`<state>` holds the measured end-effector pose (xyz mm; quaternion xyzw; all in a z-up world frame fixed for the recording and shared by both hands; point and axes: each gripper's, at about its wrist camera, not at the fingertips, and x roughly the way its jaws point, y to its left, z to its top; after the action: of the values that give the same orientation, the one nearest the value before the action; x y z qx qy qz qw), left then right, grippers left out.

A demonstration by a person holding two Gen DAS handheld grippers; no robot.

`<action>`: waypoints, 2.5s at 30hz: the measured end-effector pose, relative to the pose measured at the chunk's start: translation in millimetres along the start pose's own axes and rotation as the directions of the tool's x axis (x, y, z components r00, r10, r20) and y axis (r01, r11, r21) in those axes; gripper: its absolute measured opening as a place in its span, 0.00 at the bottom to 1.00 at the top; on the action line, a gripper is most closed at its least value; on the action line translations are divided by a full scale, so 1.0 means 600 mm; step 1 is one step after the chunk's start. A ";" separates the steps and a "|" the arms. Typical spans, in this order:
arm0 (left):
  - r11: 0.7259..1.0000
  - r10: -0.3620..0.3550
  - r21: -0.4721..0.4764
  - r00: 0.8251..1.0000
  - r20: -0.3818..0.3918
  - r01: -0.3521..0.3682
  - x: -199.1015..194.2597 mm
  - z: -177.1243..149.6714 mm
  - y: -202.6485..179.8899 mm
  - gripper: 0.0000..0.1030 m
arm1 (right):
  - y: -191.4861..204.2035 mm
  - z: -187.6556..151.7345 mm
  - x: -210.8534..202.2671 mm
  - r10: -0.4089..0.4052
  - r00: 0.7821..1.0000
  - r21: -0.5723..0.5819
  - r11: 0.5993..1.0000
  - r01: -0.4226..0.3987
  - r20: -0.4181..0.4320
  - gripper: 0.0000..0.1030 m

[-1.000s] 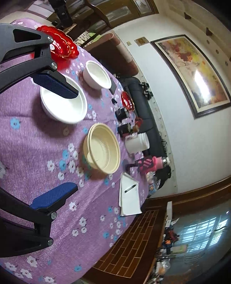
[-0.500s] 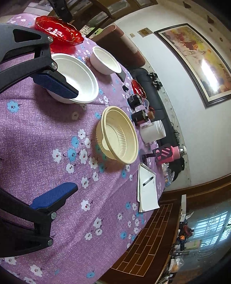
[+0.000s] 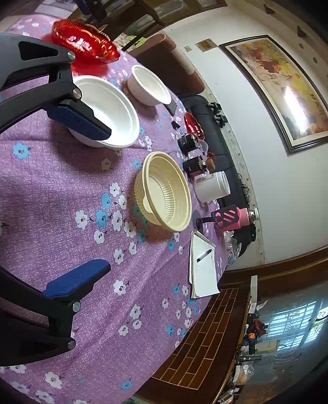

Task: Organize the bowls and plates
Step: 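Move both grippers toward the rim of the flat white plate, then close both grippers on the rim of the flat white plate, then carry the white plate with both grippers and lower it onto the red plates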

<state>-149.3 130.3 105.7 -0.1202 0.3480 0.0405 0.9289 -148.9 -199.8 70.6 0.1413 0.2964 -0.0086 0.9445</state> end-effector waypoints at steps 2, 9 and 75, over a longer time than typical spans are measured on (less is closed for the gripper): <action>1.000 0.007 -0.009 1.000 -0.015 -0.007 0.007 -0.002 0.008 0.77 | -0.004 0.002 -0.008 0.002 1.000 -0.002 1.000 -0.002 -0.003 0.94; 1.000 -0.006 0.009 0.999 -0.054 0.007 0.022 -0.015 -0.004 0.77 | -0.006 0.010 0.018 0.094 0.990 0.045 0.995 -0.090 -0.106 0.94; 0.981 -0.180 0.012 0.941 -0.286 0.191 0.154 -0.026 -0.121 0.09 | 0.114 -0.019 0.115 0.351 0.889 -0.023 0.927 -0.374 -0.294 0.17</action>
<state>-77.7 55.5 48.0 -0.1383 0.4653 -0.0717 0.8714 -91.6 -126.5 40.6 0.1565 0.3975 0.1998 0.8818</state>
